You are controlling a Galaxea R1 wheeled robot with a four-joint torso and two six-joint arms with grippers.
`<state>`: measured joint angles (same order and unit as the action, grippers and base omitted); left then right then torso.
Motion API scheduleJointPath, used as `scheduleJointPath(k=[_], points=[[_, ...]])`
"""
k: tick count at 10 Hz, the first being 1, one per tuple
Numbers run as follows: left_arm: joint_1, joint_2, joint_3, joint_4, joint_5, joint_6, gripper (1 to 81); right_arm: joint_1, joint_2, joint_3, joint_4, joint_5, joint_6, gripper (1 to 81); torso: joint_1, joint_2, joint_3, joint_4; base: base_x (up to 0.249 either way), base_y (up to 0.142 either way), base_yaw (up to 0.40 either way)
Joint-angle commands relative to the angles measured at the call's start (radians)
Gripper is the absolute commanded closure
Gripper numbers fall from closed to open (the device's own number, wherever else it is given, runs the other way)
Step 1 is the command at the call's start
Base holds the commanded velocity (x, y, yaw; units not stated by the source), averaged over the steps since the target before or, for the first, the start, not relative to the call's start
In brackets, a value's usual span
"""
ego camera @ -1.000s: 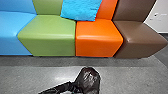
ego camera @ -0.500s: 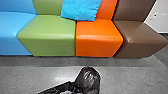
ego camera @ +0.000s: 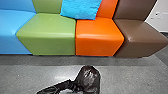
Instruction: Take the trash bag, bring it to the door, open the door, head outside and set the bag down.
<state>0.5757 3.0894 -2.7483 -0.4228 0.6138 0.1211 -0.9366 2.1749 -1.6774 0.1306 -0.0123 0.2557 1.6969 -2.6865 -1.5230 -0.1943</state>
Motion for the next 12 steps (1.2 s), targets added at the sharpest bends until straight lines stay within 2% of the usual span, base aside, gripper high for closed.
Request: scheduleJointPath(k=[1, 2, 5, 6, 8, 9, 12], points=[[-0.030, 0.020, 0.002, 0.047, -0.100, 0.022, 1.0, 0.051, -0.060, 0.010, 0.014, -0.055, 0.003, 1.0, -0.001, 0.000, 0.000, 0.000, 0.000, 0.000, 0.000], [-0.023, 0.022, 0.002, 0.048, -0.131, 0.023, 1.0, 0.051, -0.060, 0.010, 0.014, -0.055, 0.003, 1.0, 0.007, 0.000, 0.000, 0.000, 0.000, 0.000, 0.000], [-0.015, 0.020, 0.002, 0.047, -0.140, 0.026, 1.0, 0.047, -0.060, 0.010, 0.014, -0.055, 0.003, 1.0, 0.012, -0.001, 0.000, 0.000, 0.000, 0.000, 0.000], [-0.015, 0.020, 0.004, 0.047, -0.140, 0.026, 81.1, 0.048, -0.060, 0.010, 0.013, -0.055, 0.003, 1.0, 0.012, -0.001, 0.000, 0.000, 0.000, 0.000, 0.000], [-0.015, 0.020, 0.002, 0.048, -0.140, 0.026, 81.1, 0.047, -0.059, 0.009, 0.013, -0.055, 0.003, 1.0, 0.012, -0.001, 0.000, 0.000, 0.000, 0.000, 0.000], [-0.015, 0.017, 0.002, 0.050, -0.135, 0.026, 1.0, 0.047, -0.059, 0.010, 0.012, -0.055, 0.003, 1.0, 0.012, -0.001, 0.000, 0.000, 0.000, 0.000, 0.000], [-0.006, 0.009, 0.002, 0.048, -0.135, 0.028, 1.0, 0.047, -0.054, 0.010, 0.012, -0.057, 0.003, 1.0, 0.012, -0.001, 0.000, 0.000, 0.000, 0.000, 0.000]])
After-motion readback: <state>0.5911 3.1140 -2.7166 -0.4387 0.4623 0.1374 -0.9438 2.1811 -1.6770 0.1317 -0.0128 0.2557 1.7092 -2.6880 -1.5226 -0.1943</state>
